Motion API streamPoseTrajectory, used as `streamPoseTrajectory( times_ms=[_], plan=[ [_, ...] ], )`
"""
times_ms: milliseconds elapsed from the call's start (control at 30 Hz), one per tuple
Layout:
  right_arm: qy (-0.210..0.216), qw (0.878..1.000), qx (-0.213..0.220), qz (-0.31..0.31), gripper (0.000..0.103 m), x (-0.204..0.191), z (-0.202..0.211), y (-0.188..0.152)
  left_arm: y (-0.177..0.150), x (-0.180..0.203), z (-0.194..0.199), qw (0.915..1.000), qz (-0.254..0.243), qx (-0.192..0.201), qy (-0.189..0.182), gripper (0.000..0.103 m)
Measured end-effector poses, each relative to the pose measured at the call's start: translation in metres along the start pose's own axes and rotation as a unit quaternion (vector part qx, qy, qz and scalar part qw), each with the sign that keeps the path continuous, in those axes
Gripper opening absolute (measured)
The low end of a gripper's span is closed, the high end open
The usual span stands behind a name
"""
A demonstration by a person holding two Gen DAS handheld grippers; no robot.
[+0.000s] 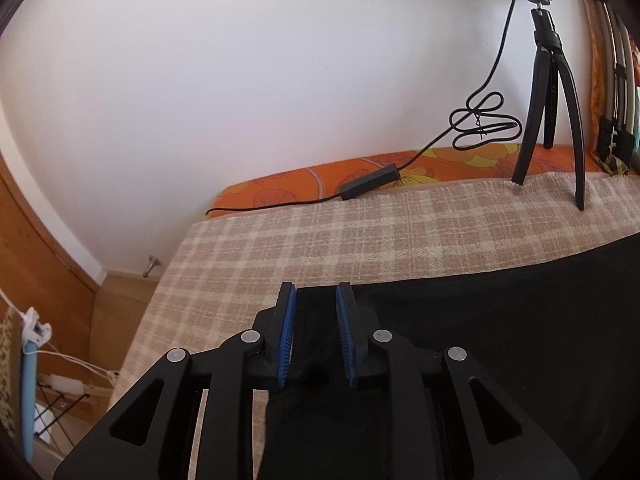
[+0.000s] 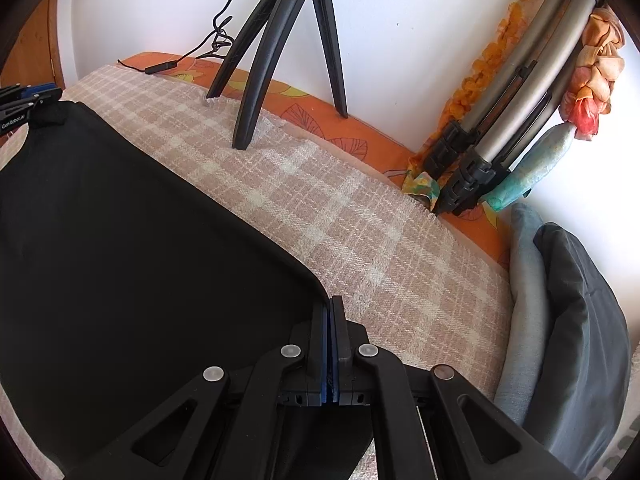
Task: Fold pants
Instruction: 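Lift the hems with both grippers and fold them over toward the waistband, then release, then grasp the pants' folded end with the right gripper and fold it over the rest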
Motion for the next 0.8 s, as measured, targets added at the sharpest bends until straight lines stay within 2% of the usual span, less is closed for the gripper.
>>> streamPoseTrajectory(
  times_ms=[167, 300, 433, 533, 600, 633, 700, 800],
  plan=[
    [-0.003, 1.000, -0.009, -0.014, 0.000, 0.002, -0.004, 0.001, 0.001, -0.043, 0.029, 0.9997, 0.019, 0.014, 0.000, 0.032],
    [-0.015, 1.000, -0.011, -0.023, 0.000, 0.007, -0.006, 0.002, -0.018, -0.066, 0.052, 0.9997, 0.018, 0.017, -0.004, 0.033],
    [-0.033, 0.998, -0.003, -0.045, 0.035, 0.023, 0.005, 0.004, -0.052, -0.067, 0.074, 0.9997, 0.006, 0.008, -0.024, 0.034],
    [-0.025, 0.998, 0.011, -0.058, 0.041, 0.032, 0.025, 0.001, -0.081, -0.058, 0.091, 0.9992, -0.006, 0.004, -0.040, 0.037],
    [-0.022, 0.998, 0.024, -0.058, 0.049, 0.034, 0.044, -0.004, -0.099, -0.053, 0.101, 0.9984, 0.000, 0.001, -0.057, 0.038],
    [-0.019, 0.998, 0.033, -0.053, 0.053, 0.032, 0.055, -0.007, -0.107, -0.048, 0.105, 0.9978, 0.003, -0.001, -0.067, 0.038],
    [-0.011, 0.998, 0.052, -0.035, 0.056, 0.025, 0.079, -0.015, -0.120, -0.036, 0.112, 0.9965, 0.001, -0.004, -0.084, 0.038],
    [0.040, 0.996, 0.074, -0.012, 0.056, 0.002, 0.115, -0.031, -0.134, -0.016, 0.121, 0.9940, -0.012, -0.010, -0.108, 0.038]
  ],
)
Point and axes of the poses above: each gripper's, at about its wrist camera, not at the fingertips, and z roughly against the way its jaws point, x to its right, y to its top, the point moved 10 cm from there along -z, roughly the way its jaws point, and after that the axes turned 6 degrees about -y, right-handed, at the moved point
